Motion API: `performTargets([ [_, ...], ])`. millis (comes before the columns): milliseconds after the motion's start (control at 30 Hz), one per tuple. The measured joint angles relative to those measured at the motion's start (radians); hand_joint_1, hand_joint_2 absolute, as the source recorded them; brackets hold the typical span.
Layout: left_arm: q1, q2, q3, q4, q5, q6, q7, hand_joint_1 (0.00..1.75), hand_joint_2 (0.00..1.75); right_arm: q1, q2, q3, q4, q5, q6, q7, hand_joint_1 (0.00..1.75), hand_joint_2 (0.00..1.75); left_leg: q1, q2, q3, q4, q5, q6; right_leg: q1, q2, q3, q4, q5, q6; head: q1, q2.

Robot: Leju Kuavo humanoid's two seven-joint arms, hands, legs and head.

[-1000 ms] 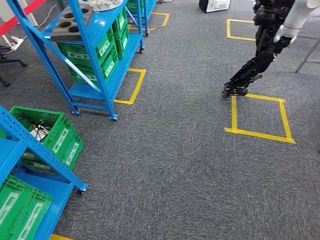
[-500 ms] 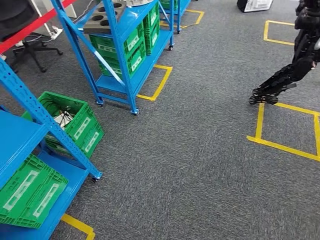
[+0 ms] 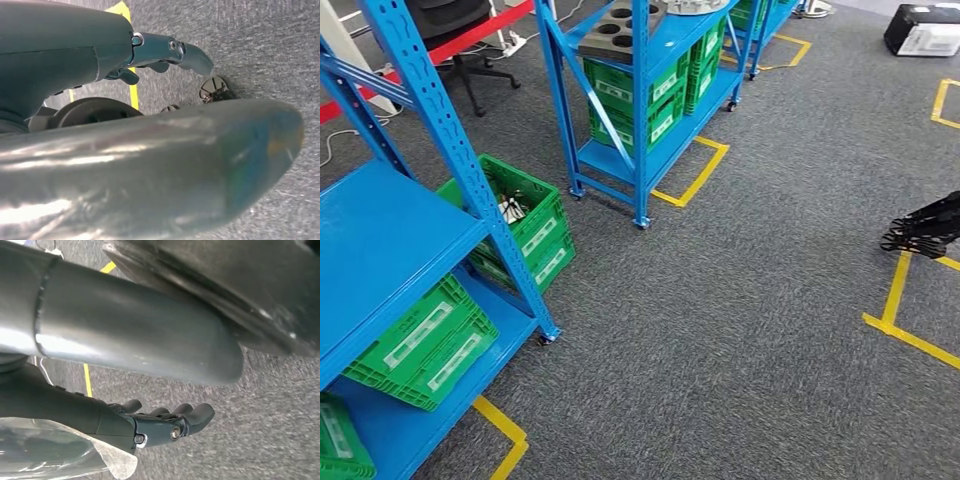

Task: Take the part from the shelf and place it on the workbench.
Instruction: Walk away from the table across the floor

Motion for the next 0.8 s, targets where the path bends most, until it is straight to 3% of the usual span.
performTargets([
  [67,-0.001,0.0,0.001,0.0,-0.001,0.0,-0.002,0.0,0.0,0.001,0.001,0.0,0.001,0.001,-0.009,0.001,0.0,0.0,0.002,-0.028,0.002,0.006,-0.005,-0.009,-0.008,0.046,0.056,-0.132,0.067,0.004,0.0,0.0],
  [133,-0.003,0.001,0.002,0.0,-0.001,0.0,-0.004,0.0,0.0,0.0,0.004,0.0,0.002,0.003,-0.026,0.009,0.0,0.0,0.002,-0.052,-0.007,0.015,-0.008,-0.021,-0.014,0.093,0.093,-0.203,0.08,-0.001,0.0,0.0],
  [167,-0.004,0.002,0.002,0.0,-0.002,0.001,-0.004,0.0,0.0,0.0,0.007,0.0,0.003,0.004,-0.034,0.016,0.0,0.0,0.003,-0.064,-0.013,0.017,-0.006,-0.027,-0.014,0.098,0.097,-0.207,0.074,-0.007,0.0,0.0],
  [200,-0.004,0.002,0.002,0.0,-0.002,0.001,-0.004,0.0,0.0,-0.001,0.009,0.0,0.003,0.005,-0.042,0.021,0.0,0.0,0.005,-0.077,-0.017,0.018,-0.004,-0.032,-0.014,0.086,0.1,-0.208,0.074,-0.014,-0.001,0.0],
  [233,-0.003,0.003,0.003,0.0,-0.002,0.001,-0.004,0.0,0.0,-0.002,0.011,0.0,0.003,0.007,-0.048,0.025,0.0,0.0,0.006,-0.076,-0.02,0.022,-0.005,-0.037,-0.013,0.071,0.102,-0.21,0.075,-0.021,0.0,0.0],
  [300,-0.005,0.004,0.005,0.0,-0.004,0.0,-0.004,0.0,0.0,-0.003,0.018,0.0,0.003,0.01,-0.058,0.027,0.0,0.0,0.004,-0.03,-0.043,0.068,-0.034,-0.047,-0.013,0.039,0.108,-0.215,0.075,-0.036,-0.006,0.0],
  [367,-0.006,0.004,0.007,0.0,-0.005,-0.001,-0.005,0.0,0.0,-0.003,0.024,0.0,0.003,0.013,-0.065,0.027,0.0,0.0,0.004,0.029,-0.102,0.189,-0.094,-0.055,-0.01,0.006,0.112,-0.216,0.071,-0.048,-0.013,0.0],
  [433,-0.005,0.004,0.008,0.0,-0.006,-0.003,-0.006,0.0,0.0,-0.002,0.026,0.0,0.003,0.016,-0.071,0.026,0.0,0.0,0.007,0.043,-0.158,0.301,-0.13,-0.058,-0.007,-0.029,0.115,-0.216,0.066,-0.052,-0.013,0.0],
  [467,-0.004,0.004,0.009,0.0,-0.006,-0.004,-0.007,0.0,0.0,-0.003,0.026,0.0,0.003,0.017,-0.073,0.026,0.0,0.0,0.008,0.046,-0.164,0.311,-0.12,-0.057,-0.006,-0.044,0.117,-0.216,0.063,-0.053,-0.012,0.0],
  [533,-0.003,0.004,0.01,0.0,-0.006,-0.006,-0.009,0.0,0.0,-0.006,0.027,0.0,0.003,0.018,-0.076,0.025,0.0,0.0,0.006,0.06,-0.118,0.218,-0.053,-0.05,-0.004,-0.069,0.127,-0.216,0.057,-0.05,-0.013,0.0],
  [567,-0.003,0.004,0.011,0.0,-0.006,-0.007,-0.009,0.0,0.0,-0.007,0.028,0.0,0.003,0.018,-0.077,0.024,0.0,0.0,0.001,0.083,-0.084,0.15,-0.022,-0.044,-0.002,-0.081,0.13,-0.216,0.052,-0.047,-0.013,0.0],
  [600,-0.004,0.004,0.012,0.0,-0.006,-0.007,-0.01,0.0,0.0,-0.007,0.029,0.0,0.003,0.018,-0.078,0.024,0.0,0.0,-0.004,0.105,-0.055,0.09,-0.004,-0.037,0.0,-0.091,0.133,-0.216,0.046,-0.043,-0.013,0.0],
  [667,-0.006,0.004,0.015,0.0,-0.006,-0.007,-0.014,0.0,0.0,-0.007,0.031,0.0,0.003,0.019,-0.083,0.022,0.0,0.0,-0.013,0.132,-0.03,0.037,-0.002,-0.028,0.005,-0.113,0.134,-0.216,0.039,-0.034,-0.012,0.0],
  [733,-0.004,0.003,0.019,0.0,-0.004,-0.003,-0.016,0.0,0.0,-0.01,0.032,0.0,0.003,0.021,-0.087,0.019,0.0,0.0,-0.012,0.113,-0.029,0.03,-0.004,-0.02,0.007,-0.133,0.145,-0.219,0.033,-0.027,-0.01,0.0],
  [800,-0.003,0.001,0.024,0.0,-0.002,0.001,-0.019,0.0,0.0,-0.014,0.032,0.0,0.003,0.022,-0.094,0.016,0.0,0.0,-0.006,0.09,-0.026,0.021,0.001,-0.01,0.005,-0.104,0.141,-0.194,0.01,-0.017,-0.006,0.0],
])
